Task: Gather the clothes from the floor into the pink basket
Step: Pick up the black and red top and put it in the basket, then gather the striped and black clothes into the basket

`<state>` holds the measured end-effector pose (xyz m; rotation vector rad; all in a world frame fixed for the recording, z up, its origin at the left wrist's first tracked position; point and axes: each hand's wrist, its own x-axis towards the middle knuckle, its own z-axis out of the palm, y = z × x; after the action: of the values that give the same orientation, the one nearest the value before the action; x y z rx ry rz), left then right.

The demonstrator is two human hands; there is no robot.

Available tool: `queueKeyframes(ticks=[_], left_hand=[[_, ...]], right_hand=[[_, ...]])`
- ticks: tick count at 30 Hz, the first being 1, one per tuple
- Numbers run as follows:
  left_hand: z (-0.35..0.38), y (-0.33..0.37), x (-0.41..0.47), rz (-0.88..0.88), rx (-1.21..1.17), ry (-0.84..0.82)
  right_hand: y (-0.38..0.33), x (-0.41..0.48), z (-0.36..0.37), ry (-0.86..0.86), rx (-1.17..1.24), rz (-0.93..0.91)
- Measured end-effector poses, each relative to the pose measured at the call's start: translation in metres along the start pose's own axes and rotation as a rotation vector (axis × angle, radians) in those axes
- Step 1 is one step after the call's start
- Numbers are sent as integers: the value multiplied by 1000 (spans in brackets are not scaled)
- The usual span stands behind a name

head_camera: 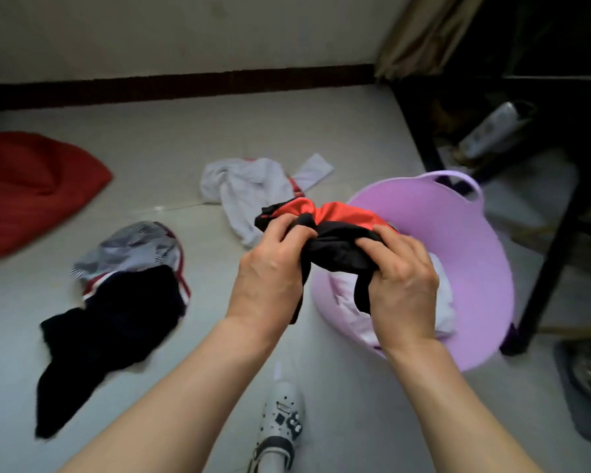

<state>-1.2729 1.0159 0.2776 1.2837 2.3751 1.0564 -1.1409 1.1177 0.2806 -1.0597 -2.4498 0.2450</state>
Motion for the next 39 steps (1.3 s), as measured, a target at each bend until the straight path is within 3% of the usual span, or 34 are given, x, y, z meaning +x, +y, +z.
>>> queueKeyframes(ticks=[7,9,13,17,22,27,39], left_hand=[[100,104,35,86,-114,-145],[132,116,42,70,-65,-251],[159,109,43,16,163,-537],[151,94,36,83,364,-486],[118,33,21,1,437,-398],[60,-67,-16,-138,559,-438],[-57,-323,-99,-452,667,-482]], right_hand=[[117,-4,-48,49,-78,320],[146,-5,-48,-85,-64,399],[159,-12,-32,-516,-117,410],[150,-10,-18,-522,-107,382],[105,-5,17,-512,-41,282],[14,-8,76,-554,34,77],[-182,-66,276,-867,45,-313]])
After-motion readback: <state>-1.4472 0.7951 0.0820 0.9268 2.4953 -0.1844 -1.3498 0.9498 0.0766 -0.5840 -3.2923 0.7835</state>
